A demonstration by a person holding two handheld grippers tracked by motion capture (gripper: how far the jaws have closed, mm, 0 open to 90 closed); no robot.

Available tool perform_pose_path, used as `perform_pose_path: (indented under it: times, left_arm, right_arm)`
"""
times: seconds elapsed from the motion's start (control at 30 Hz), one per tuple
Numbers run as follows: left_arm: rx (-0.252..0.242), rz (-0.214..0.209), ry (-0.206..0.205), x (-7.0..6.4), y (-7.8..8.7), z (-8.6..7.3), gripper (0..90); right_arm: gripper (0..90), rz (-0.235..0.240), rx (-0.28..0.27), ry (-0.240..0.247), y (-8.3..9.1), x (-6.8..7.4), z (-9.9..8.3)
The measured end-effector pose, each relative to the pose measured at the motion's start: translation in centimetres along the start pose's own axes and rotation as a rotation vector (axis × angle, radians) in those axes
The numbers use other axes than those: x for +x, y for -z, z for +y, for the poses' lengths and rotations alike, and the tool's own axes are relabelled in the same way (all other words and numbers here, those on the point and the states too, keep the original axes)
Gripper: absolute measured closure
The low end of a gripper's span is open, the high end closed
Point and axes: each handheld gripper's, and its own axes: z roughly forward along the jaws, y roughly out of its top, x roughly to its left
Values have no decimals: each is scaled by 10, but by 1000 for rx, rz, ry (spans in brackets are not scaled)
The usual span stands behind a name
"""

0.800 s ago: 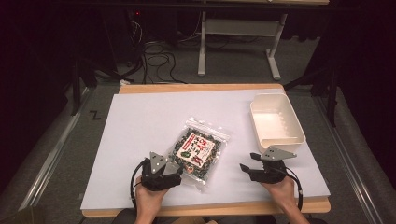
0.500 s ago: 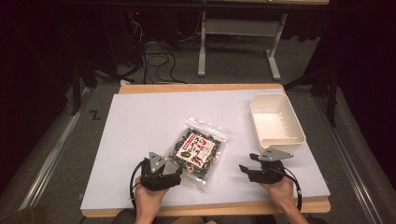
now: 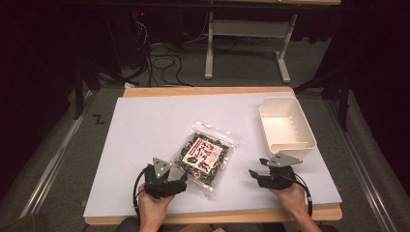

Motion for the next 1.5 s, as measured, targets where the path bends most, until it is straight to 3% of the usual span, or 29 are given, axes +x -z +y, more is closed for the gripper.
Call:
perform_pose_path:
  times: [0.13, 0.2, 0.23, 0.33, 0.5, 0.6, 0.77, 0.93, 1.03, 1.13, 1.33, 1.5]
  left_arm:
    - [21, 7, -5, 2, -2, 0, 159]
    - [26, 12, 5, 3, -4, 0, 161]
    - [28, 9, 7, 5, -6, 1, 162]
    - [45, 5, 3, 5, -9, 1, 160]
    - [50, -9, 11, 8, -11, 3, 161]
    - [69, -4, 4, 9, -14, 3, 163]
    - [86, 16, -4, 9, -18, 3, 168]
    - [109, 25, -6, 10, -23, 3, 180]
    - [117, 31, -11, 11, -24, 3, 180]
    - [129, 41, -16, 12, -27, 3, 184]
    - [150, 53, -30, 14, -32, 4, 193]
    - [153, 54, -35, 14, -34, 5, 192]
  right_arm:
    - [380, 4, -8, -10, -1, 0, 4]
    - [403, 20, 12, -7, -3, 0, 7]
    - [395, 30, 47, -3, -7, 0, 10]
    - [384, 56, 50, -30, -9, -1, 12]
    - [334, 40, 66, -60, -9, -5, 15]
    - [330, 47, 105, -49, -11, -6, 20]
    - [339, 88, 87, -60, -13, -9, 27]
    - [350, 82, 95, -71, -18, -11, 40]
    - [343, 80, 114, -42, -22, -11, 50]
    - [337, 73, 102, -50, -22, -13, 61]
    - [333, 39, 108, -19, -26, -17, 85]
    - [359, 33, 119, -36, -43, -23, 100]
